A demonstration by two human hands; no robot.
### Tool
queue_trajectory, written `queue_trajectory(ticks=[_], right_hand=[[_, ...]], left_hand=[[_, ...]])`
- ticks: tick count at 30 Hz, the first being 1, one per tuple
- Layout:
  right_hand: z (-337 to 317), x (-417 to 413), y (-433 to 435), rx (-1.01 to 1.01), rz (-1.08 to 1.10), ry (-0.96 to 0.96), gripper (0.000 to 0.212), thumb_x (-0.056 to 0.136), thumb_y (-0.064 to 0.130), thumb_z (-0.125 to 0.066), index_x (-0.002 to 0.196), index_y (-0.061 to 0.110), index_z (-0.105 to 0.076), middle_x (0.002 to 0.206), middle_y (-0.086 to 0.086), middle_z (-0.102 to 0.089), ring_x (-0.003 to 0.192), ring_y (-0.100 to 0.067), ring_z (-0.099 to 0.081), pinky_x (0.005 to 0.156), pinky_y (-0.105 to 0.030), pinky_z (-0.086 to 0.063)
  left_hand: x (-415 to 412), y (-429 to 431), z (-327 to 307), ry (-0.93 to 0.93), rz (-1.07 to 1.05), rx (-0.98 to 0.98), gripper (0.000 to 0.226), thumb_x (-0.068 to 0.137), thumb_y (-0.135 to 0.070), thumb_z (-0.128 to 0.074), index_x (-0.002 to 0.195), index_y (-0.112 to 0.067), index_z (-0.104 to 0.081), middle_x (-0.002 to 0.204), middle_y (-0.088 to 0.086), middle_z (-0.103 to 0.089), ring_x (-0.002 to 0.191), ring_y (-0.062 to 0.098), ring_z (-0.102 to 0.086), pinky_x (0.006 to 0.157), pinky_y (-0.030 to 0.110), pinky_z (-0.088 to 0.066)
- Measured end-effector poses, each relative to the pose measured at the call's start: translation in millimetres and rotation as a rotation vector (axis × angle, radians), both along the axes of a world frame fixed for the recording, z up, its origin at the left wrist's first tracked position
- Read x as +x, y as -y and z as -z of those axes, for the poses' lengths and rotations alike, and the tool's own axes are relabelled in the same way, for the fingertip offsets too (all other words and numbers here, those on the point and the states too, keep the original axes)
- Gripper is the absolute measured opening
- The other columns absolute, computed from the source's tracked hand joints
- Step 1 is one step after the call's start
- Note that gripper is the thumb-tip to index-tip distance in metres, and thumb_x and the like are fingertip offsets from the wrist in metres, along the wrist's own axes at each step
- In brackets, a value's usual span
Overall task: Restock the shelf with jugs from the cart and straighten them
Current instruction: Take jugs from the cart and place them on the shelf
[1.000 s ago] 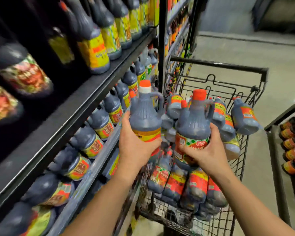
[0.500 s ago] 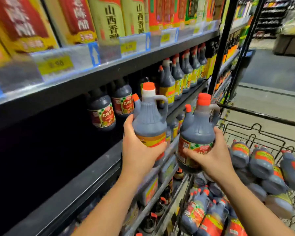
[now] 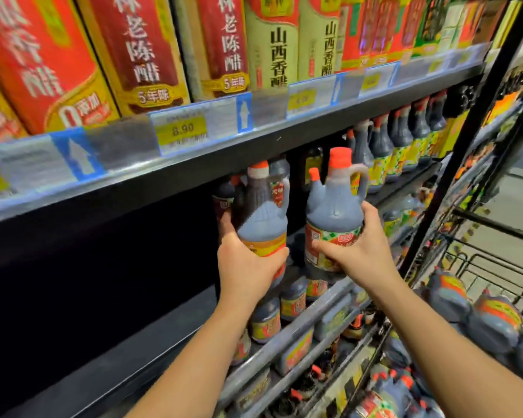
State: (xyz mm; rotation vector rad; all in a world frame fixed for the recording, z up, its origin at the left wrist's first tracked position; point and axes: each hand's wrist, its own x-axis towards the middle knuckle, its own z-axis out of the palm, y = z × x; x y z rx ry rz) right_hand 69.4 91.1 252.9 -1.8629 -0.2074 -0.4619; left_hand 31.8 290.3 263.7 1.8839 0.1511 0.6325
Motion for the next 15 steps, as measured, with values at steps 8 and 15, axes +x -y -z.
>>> queue_trajectory(ticks=[8,15], right_hand=[[-7,47,-13,0.017,-0.107,-0.013,0.09,0.062,0.025,-0.09,0.134,0.023,-0.037,0.116,0.021,-0.053,0.099,0.02,-0.053,0.071,-0.002,-0.044],[-2,74,-17,0.019,-0.184,-0.037,0.091,0.063,0.025,-0.09,0.135,0.02,-0.035,0.118,0.014,-0.056,0.103,0.012,-0.056,0.079,-0.009,-0.049]], left_hand=[[18,8,9,-0.008,-0.081,-0.027,0.115,0.059,-0.024,-0.092,0.149,-0.027,-0.021,0.125,0.001,-0.06,0.107,0.014,-0.062,0.089,0.029,-0.052],[32,15,13,-0.028,-0.132,0.001,0.119,0.061,-0.025,-0.092,0.15,-0.03,-0.012,0.145,0.004,-0.044,0.123,0.014,-0.052,0.097,0.02,-0.042]])
